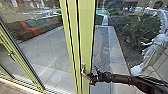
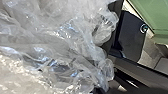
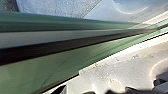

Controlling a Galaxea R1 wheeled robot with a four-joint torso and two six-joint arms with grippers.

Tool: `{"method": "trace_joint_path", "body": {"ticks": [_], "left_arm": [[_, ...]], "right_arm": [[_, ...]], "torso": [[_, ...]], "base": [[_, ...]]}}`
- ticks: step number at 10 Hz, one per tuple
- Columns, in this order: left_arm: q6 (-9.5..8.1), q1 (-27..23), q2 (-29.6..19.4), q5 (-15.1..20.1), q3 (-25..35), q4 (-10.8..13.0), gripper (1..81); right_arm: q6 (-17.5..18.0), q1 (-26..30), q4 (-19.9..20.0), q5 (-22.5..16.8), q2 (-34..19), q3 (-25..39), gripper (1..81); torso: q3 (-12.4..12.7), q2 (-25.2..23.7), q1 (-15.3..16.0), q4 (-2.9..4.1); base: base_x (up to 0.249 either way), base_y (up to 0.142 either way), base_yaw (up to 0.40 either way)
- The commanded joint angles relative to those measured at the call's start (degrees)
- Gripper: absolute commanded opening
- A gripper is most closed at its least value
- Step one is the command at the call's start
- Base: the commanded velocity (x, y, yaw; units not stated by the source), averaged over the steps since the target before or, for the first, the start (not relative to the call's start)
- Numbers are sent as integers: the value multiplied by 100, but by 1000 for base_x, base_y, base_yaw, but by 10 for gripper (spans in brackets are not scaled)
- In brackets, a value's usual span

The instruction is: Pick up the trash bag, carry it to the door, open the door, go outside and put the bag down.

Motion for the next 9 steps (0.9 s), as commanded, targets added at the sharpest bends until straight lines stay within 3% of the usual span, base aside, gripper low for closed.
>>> {"method": "trace_joint_path", "body": {"ticks": [1,5,7,9], "left_arm": [[-18,-84,-81,499,52,-77,10],[-18,-14,-134,491,52,-139,10],[-18,13,-134,490,44,-139,10],[-27,21,-134,490,44,-139,10]], "right_arm": [[147,318,-35,-730,263,-424,811],[138,265,-52,-502,264,-803,811],[138,300,-61,-440,273,-917,811],[138,335,-52,-413,237,-952,811]], "torso": [[0,0,0,0],[4,-5,-7,-5],[-575,-9,-7,-5],[-878,-18,-7,-11]], "base": [[0,0,0],[0,0,0],[0,0,0],[0,0,0]]}}
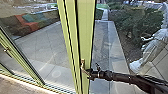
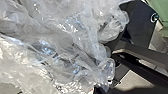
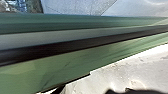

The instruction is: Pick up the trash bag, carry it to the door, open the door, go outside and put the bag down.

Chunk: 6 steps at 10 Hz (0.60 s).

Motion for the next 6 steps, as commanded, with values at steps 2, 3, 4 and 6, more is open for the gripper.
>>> {"method": "trace_joint_path", "body": {"ticks": [2,3,4,6], "left_arm": [[-18,-70,-82,502,55,-65,10],[-18,-70,-73,502,55,-65,10],[-18,-70,-65,502,55,-57,10],[-18,-70,-56,502,55,-57,10]], "right_arm": [[459,384,192,-2072,123,-475,811],[459,506,244,-2072,19,-379,811],[459,637,262,-2081,-113,-221,811],[477,918,401,-2107,-436,138,811]], "torso": [[-181,-2,14,-2],[-301,0,14,-4],[-339,0,14,-4],[-365,0,14,-4]], "base": [[0,0,0],[0,0,0],[0,0,0],[0,0,0]]}}
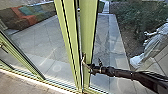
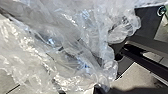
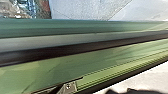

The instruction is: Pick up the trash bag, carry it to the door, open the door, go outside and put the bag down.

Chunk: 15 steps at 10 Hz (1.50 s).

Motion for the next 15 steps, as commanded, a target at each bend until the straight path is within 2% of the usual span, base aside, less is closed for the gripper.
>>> {"method": "trace_joint_path", "body": {"ticks": [1,4,7,12,13,14,15], "left_arm": [[-18,15,-57,527,55,-55,10],[-18,7,-48,519,63,-47,10],[-18,7,-83,527,55,-47,10],[-18,15,-83,536,63,-47,10],[-18,15,-91,536,63,-47,10],[-18,15,-92,536,55,-47,10],[-18,15,-92,536,63,-47,10]], "right_arm": [[411,733,629,-2142,-318,62,811],[402,1164,734,-2221,-651,422,811],[393,1357,734,-2177,-652,256,811],[393,1367,708,-2054,-626,0,811],[393,1384,690,-2045,-626,-26,811],[393,1401,673,-2019,-643,-35,811],[402,1419,681,-2001,-652,-70,811]], "torso": [[0,0,0,0],[-9,9,9,0],[-19,18,18,4],[-24,22,22,6],[-363,22,22,9],[-590,22,22,9],[-474,22,20,9]], "base": [[0,0,0],[0,0,0],[0,0,0],[0,0,0],[0,0,0],[0,0,0],[0,0,0]]}}
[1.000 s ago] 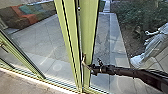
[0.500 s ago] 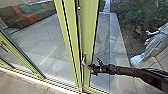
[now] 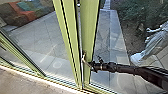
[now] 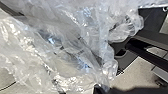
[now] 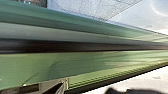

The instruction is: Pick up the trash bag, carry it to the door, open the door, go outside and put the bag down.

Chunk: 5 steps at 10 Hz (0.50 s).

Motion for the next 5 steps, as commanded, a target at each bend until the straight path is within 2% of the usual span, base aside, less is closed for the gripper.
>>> {"method": "trace_joint_path", "body": {"ticks": [1,2,5], "left_arm": [[-18,57,-77,547,55,-48,10],[-18,66,-85,547,63,-48,10],[-18,66,-86,555,63,-30,10]], "right_arm": [[947,983,666,-1387,-323,-763,811],[920,1063,675,-1387,-444,-746,811],[920,1371,710,-1404,-788,-570,811]], "torso": [[9,0,0,0],[-144,0,-2,0],[-234,5,2,0]], "base": [[0,0,0],[0,0,0],[0,0,0]]}}
